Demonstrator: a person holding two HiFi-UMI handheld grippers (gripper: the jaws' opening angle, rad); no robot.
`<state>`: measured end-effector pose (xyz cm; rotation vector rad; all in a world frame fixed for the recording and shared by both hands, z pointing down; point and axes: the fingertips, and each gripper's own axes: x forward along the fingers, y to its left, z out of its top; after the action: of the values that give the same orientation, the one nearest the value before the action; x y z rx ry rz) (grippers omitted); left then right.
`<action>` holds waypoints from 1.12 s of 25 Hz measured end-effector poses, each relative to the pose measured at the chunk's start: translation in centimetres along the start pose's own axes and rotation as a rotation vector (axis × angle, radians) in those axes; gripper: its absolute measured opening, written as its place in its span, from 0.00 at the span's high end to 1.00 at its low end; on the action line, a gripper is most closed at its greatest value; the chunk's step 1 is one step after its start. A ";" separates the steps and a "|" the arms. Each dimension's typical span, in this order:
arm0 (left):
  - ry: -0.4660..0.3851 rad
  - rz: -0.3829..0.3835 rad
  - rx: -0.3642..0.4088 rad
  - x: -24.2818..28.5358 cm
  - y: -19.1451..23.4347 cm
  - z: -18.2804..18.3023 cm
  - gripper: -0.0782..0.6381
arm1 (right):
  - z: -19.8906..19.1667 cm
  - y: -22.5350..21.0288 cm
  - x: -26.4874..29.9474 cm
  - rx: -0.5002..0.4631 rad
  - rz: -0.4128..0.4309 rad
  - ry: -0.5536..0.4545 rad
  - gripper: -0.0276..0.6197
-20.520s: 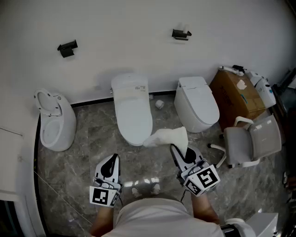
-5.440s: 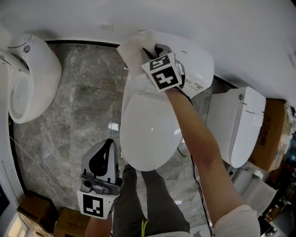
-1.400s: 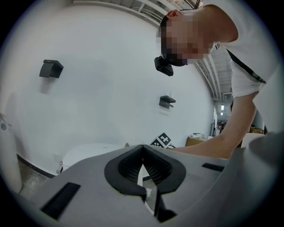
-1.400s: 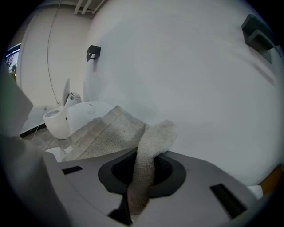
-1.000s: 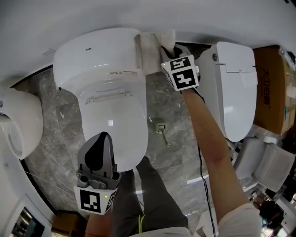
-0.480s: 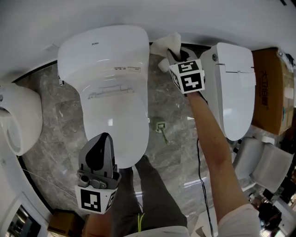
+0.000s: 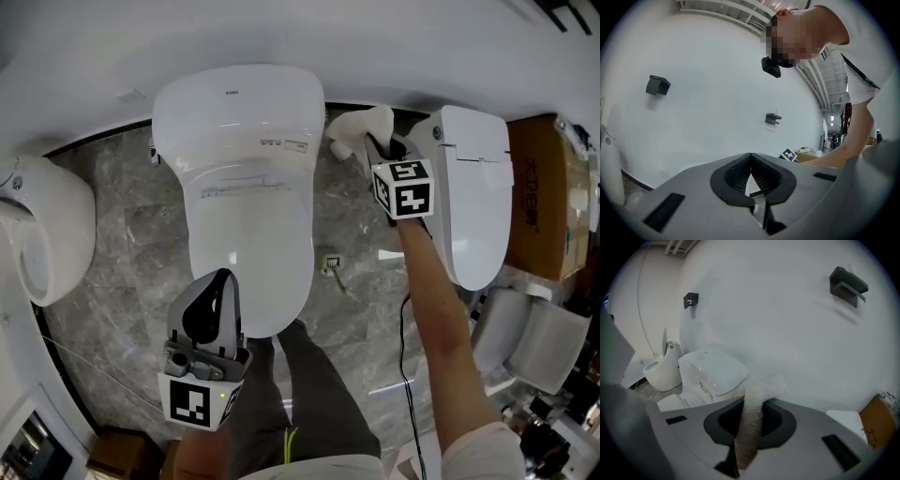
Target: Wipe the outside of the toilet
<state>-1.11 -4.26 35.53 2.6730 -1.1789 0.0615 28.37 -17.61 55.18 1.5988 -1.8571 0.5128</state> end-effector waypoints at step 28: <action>-0.092 -0.121 0.018 -17.2 -6.7 15.7 0.87 | 1.9 5.3 -28.3 0.190 -0.084 -0.025 0.85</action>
<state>-8.62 9.24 16.84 2.7836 -1.0439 -0.0714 24.76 2.85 35.14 1.8062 -1.7946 0.6512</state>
